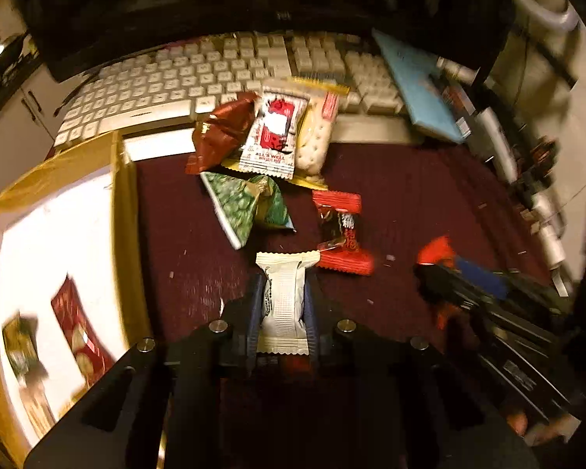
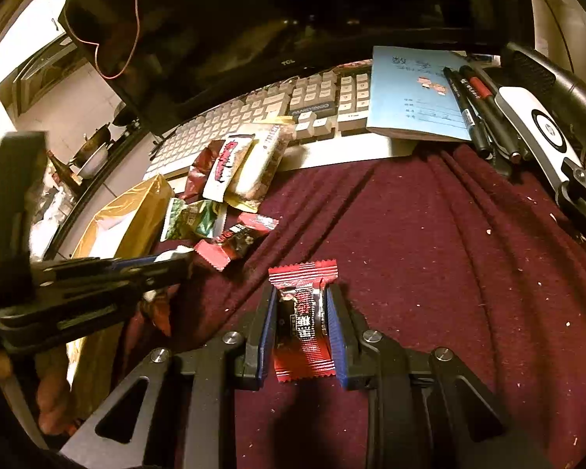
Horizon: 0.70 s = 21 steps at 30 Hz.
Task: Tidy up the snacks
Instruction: 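Carry both candies over the white tray and release them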
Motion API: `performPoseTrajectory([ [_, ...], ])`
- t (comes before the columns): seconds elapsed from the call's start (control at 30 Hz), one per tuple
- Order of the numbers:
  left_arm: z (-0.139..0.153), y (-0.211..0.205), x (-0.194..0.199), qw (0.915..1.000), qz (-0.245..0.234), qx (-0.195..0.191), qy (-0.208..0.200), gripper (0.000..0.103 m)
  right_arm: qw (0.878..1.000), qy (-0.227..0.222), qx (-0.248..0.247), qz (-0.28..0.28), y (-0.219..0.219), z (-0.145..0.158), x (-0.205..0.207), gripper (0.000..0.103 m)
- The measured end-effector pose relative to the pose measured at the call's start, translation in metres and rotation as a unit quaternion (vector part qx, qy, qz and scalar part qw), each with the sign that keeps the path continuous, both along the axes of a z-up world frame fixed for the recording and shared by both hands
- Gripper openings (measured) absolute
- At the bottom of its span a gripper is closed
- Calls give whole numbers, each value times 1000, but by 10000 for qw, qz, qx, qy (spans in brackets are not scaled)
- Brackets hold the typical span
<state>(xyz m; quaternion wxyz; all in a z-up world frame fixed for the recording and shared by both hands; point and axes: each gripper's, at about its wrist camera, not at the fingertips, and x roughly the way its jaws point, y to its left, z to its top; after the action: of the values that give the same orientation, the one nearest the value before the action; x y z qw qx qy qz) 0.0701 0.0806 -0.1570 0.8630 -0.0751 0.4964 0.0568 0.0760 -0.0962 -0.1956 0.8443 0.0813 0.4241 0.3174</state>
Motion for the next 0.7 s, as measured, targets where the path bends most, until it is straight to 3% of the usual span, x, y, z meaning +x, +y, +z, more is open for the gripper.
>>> performPoseTrajectory([
  [0.13, 22, 13, -50, 9931, 1, -963, -668, 18, 9995, -160, 266, 78, -6, 6, -7, 25],
  [0.2, 32, 31, -79, 9864, 247, -1269, -1010, 18, 9992, -185, 341, 109, -7, 7, -8, 25],
  [0.3, 40, 62, -118, 9802, 867, -1121, -1381, 18, 9985, -231, 463, 171, -7, 12, -12, 25],
  [0.4, 37, 101, -150, 9711, 1586, -971, -1493, 18, 9968, -184, 684, 381, 4, 20, -24, 25],
  [0.47, 31, 126, -162, 9641, 1985, -941, -1493, 18, 9919, -73, 944, 849, 24, 27, -36, 25],
  [0.57, 17, 147, -171, 9594, 2223, -1053, -1379, 18, 9834, -121, 1022, 1492, 64, 41, -57, 25],
  [0.7, 14, 154, -165, 9596, 2162, -1067, -1449, 18, 9753, -203, 779, 2058, 125, 58, -71, 25],
])
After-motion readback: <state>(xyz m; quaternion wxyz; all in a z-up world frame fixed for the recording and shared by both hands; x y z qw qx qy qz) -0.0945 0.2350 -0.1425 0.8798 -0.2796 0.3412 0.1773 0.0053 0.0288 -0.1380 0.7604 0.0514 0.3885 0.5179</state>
